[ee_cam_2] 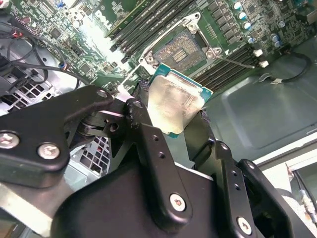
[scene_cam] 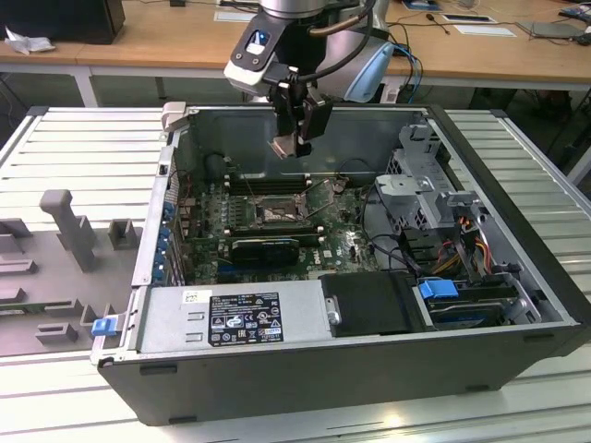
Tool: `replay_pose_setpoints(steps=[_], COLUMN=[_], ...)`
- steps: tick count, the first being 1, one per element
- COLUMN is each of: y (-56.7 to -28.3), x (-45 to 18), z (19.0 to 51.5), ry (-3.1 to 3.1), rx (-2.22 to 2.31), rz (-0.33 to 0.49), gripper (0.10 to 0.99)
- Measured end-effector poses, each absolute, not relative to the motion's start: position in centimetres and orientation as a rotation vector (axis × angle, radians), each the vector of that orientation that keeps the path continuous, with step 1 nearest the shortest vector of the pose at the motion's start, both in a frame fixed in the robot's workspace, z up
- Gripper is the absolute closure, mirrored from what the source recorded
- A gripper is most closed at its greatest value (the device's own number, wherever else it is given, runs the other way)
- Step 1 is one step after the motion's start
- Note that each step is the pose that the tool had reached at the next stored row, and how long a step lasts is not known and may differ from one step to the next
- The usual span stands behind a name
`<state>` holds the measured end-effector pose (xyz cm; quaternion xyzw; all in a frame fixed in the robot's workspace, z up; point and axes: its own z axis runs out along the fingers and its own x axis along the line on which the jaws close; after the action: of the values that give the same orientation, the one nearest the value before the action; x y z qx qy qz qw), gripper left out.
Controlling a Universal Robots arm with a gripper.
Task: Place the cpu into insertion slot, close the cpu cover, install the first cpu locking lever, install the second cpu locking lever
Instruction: 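Place the cpu into insertion slot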
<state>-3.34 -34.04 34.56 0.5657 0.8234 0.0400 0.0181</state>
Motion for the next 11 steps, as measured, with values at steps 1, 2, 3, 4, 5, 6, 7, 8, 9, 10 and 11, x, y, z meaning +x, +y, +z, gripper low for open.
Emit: replay_pose_setpoints(steps=[1, 2, 3, 4, 5, 6, 7, 8, 9, 10, 11], y=[-34.04, -34.04, -34.04, -34.04, -34.04, -34.04, -34.04, -34.04, -34.04, -34.04, -34.04], x=[-3.34, -3.34, -3.34, -3.34, -3.34, -3.34, -3.34, -3.34, -3.33, -3.34, -3.34], z=[34.55, 34.54, 34.52, 34.49, 34.47, 34.44, 34.41, 34.38, 34.34, 34.29, 34.19], ry=[2.543, 2.524, 2.500, 2.476, 2.450, 2.429, 2.416, 2.404, 2.400, 2.398, 2.397], rx=[1.776, 1.802, 1.834, 1.864, 1.897, 1.922, 1.938, 1.952, 1.957, 1.960, 1.961], rz=[0.124, 0.123, 0.122, 0.122, 0.121, 0.120, 0.120, 0.119, 0.119, 0.119, 0.119], gripper=[0.557, 0.557, 0.557, 0.557, 0.557, 0.557, 0.557, 0.557, 0.557, 0.557, 0.557])
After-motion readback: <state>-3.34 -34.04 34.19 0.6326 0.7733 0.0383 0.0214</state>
